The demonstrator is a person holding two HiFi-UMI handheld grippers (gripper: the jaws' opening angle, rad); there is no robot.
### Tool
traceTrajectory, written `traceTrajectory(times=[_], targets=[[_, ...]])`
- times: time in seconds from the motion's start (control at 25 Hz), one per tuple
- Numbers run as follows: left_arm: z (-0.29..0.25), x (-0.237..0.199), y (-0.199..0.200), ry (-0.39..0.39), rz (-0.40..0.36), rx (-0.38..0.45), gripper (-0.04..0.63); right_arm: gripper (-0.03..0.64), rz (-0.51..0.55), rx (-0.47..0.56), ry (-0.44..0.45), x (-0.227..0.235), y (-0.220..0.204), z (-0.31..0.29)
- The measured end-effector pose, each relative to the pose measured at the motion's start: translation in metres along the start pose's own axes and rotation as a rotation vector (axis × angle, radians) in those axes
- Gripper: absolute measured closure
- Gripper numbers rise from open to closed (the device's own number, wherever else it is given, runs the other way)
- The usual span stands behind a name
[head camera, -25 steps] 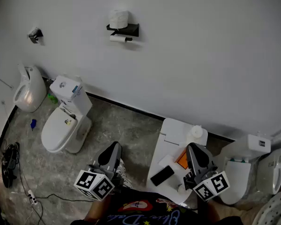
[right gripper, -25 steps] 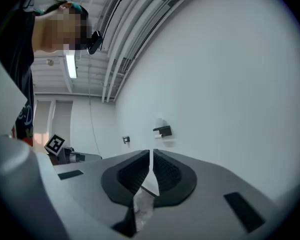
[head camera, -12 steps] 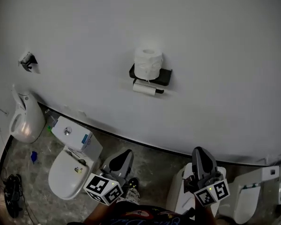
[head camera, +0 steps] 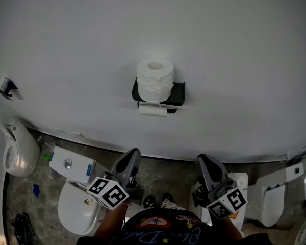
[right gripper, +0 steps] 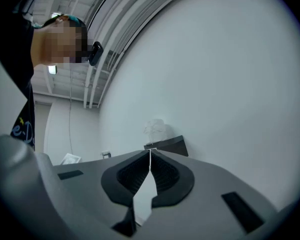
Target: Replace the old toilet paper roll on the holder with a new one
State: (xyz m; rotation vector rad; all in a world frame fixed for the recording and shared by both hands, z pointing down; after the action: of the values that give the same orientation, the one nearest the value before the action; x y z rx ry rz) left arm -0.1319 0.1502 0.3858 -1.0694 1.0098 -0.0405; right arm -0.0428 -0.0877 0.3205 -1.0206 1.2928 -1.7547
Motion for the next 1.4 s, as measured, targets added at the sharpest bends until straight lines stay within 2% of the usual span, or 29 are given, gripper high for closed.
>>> traceTrajectory(times=[0.08, 0.16, 0.2, 0.28, 0.36, 0.52, 0.6, 0.68, 0.84, 0.92, 1.0, 1.08, 1.24, 1.4], targets=[[-0.015, -0.007, 0.001, -0.027, 0.1, 0.036, 0.598, 0.601, 0.004, -0.026, -0.007, 0.005, -0.004, -0.004], [-0.036, -0.014, 0.0, -0.073, 0.231, 0.057, 0.598, 0.601, 0.014, -0.044, -0.021, 0.013, -0.006, -0.006], [-0.049, -0.016, 0.0, -0.103, 0.297, 0.061, 0.573, 0.601, 0.014, -0.038, -0.024, 0.016, -0.004, -0.007], [-0.075, -0.017, -0.001, -0.165, 0.405, 0.071, 0.474, 0.601, 0.018, -0.03, -0.031, 0.02, -0.001, -0.008], [-0.098, -0.022, -0.004, -0.192, 0.471, 0.078, 0.412, 0.601, 0.026, -0.04, -0.052, 0.025, 0.0, -0.006], [-0.124, -0.044, -0.012, -0.17, 0.587, 0.079, 0.306, 0.601, 0.04, -0.062, -0.135, 0.038, -0.004, 0.009], [-0.132, -0.054, -0.012, -0.145, 0.611, 0.088, 0.24, 0.601, 0.098, -0.098, -0.18, 0.043, -0.007, 0.015], [-0.139, -0.063, -0.009, -0.146, 0.651, 0.12, 0.208, 0.601, 0.15, -0.133, -0.202, 0.044, -0.01, 0.017], [-0.156, -0.067, 0.001, -0.239, 0.743, 0.21, 0.205, 0.601, 0.141, -0.124, -0.201, 0.046, -0.009, 0.012], [-0.161, -0.067, 0.003, -0.254, 0.745, 0.22, 0.226, 0.601, 0.139, -0.118, -0.204, 0.047, -0.008, 0.01], [-0.161, -0.067, 0.004, -0.246, 0.713, 0.221, 0.406, 0.601, 0.158, -0.124, -0.214, 0.049, -0.008, 0.01], [-0.161, -0.064, 0.004, -0.254, 0.69, 0.222, 0.408, 0.601, 0.182, -0.135, -0.23, 0.052, -0.008, 0.012], [-0.168, -0.054, 0.0, -0.292, 0.707, 0.204, 0.411, 0.601, 0.169, -0.127, -0.26, 0.058, -0.006, 0.019], [-0.188, -0.037, -0.021, -0.305, 0.706, 0.123, 0.41, 0.601, 0.175, -0.113, -0.294, 0.061, -0.002, 0.034]])
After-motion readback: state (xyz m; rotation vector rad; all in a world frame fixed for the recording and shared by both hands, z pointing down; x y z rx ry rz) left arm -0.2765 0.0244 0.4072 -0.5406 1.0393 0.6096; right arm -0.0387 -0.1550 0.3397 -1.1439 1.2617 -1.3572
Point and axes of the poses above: the fingertips, and each gripper's own axes: z backward along the fingers, x to its right, y out of its top, the point moved 6 cm from there along z, backward along the fingers, and after that the axes turned 5 degrees about z, right-handed, at the moved point
